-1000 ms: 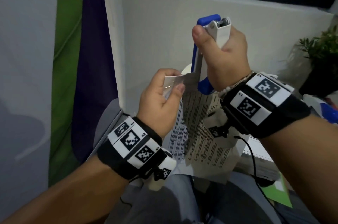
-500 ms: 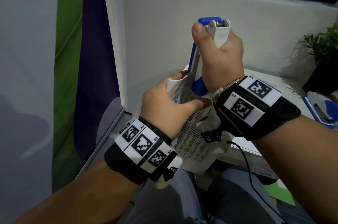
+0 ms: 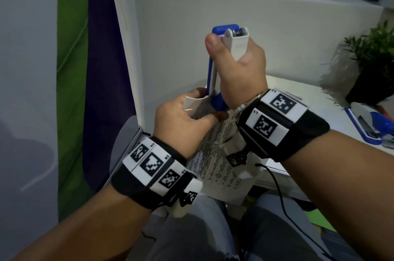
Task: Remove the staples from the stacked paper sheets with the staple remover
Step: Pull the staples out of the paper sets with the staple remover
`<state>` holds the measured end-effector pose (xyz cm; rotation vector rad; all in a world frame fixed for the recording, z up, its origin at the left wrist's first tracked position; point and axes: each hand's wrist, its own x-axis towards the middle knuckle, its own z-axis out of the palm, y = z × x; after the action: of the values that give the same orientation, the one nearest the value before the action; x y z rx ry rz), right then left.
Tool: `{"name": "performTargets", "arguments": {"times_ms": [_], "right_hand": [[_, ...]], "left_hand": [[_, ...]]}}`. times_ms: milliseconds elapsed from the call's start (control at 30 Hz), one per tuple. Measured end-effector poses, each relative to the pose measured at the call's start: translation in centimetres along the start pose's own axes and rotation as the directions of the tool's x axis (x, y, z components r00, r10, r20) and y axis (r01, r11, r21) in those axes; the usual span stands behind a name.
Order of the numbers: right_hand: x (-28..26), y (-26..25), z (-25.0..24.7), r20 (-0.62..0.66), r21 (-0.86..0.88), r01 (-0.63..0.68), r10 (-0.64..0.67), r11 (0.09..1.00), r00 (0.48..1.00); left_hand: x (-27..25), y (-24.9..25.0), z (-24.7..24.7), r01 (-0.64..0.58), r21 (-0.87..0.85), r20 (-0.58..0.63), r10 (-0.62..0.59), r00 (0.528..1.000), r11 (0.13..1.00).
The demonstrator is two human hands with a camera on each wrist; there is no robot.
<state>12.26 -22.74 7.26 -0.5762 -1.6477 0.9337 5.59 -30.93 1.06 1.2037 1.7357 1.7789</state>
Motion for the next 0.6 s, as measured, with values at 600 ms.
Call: {"name": "performTargets", "arguments": {"times_ms": [600], "right_hand": [[-0.9,-1.6,-6.8,-0.186,0.033,0.044,-0.038,0.998,0.982]], "left_hand": [[3.7,-0.3,-3.6,0.115,-0.184,-0.233,-0.157,0.96,0.976]]}}
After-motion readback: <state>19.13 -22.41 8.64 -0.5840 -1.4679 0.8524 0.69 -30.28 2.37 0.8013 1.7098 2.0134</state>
